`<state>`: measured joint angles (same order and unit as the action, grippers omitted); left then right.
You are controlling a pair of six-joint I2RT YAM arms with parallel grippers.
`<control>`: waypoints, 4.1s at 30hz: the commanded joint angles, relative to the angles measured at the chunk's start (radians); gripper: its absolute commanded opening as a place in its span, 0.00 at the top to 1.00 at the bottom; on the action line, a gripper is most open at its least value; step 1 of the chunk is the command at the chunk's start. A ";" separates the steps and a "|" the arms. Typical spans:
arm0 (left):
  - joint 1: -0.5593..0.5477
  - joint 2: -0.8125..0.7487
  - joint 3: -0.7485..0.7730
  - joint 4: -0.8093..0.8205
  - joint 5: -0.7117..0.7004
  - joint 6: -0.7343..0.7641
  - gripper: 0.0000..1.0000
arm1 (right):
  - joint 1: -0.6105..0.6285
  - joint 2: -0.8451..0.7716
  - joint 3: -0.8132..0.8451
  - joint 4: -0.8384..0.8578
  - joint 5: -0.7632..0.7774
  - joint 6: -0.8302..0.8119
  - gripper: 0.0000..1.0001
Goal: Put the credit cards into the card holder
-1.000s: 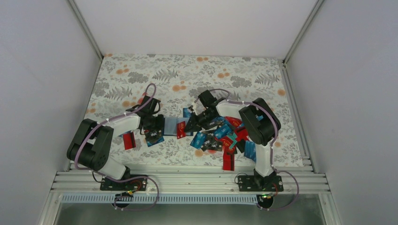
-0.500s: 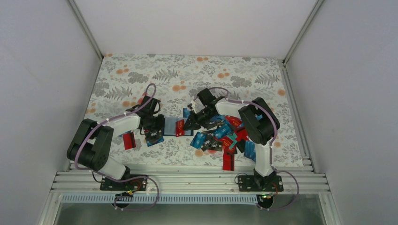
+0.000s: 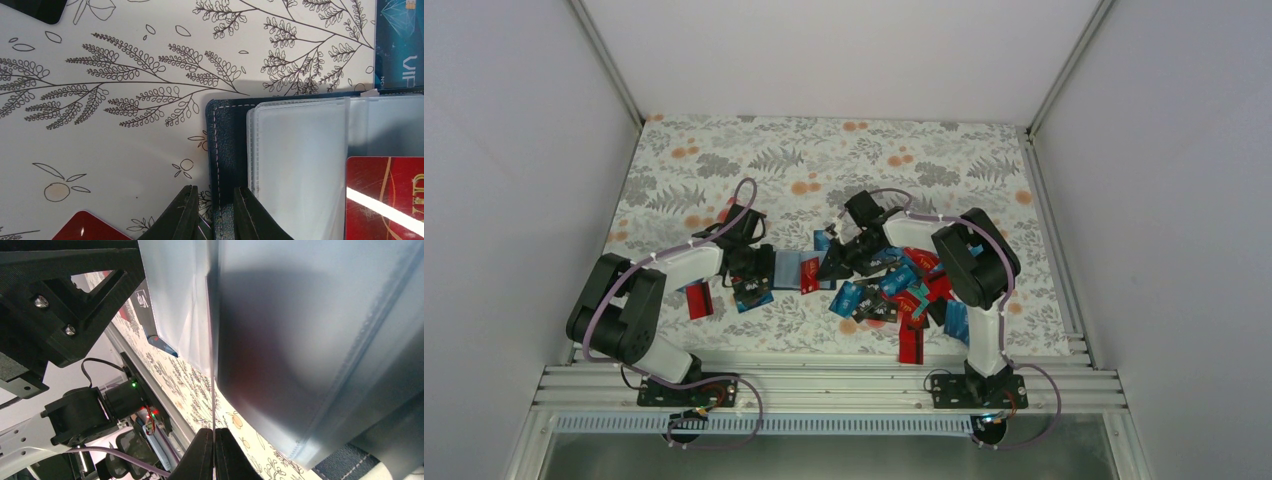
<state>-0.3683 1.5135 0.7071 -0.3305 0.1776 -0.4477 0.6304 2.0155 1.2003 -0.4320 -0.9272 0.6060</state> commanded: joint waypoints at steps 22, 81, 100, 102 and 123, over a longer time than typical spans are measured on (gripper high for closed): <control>0.005 0.001 0.007 0.023 0.042 0.023 0.84 | 0.011 0.065 0.070 0.009 -0.013 -0.006 0.96; 0.003 0.027 0.000 0.028 0.065 0.015 0.85 | 0.029 0.129 0.097 0.146 -0.071 -0.043 0.96; 0.003 0.024 0.000 0.024 0.063 0.015 0.85 | 0.038 0.157 0.094 0.188 -0.067 -0.014 0.96; 0.004 0.023 0.000 0.022 0.063 0.014 0.85 | 0.041 0.157 0.092 0.194 -0.063 -0.004 0.96; 0.003 -0.013 -0.030 0.007 0.074 -0.019 0.85 | 0.087 0.147 0.038 0.322 0.015 0.156 0.96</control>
<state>-0.3656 1.5234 0.6979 -0.3225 0.2218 -0.4458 0.6899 2.1532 1.2541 -0.1440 -0.9596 0.7162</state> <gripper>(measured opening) 0.153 0.044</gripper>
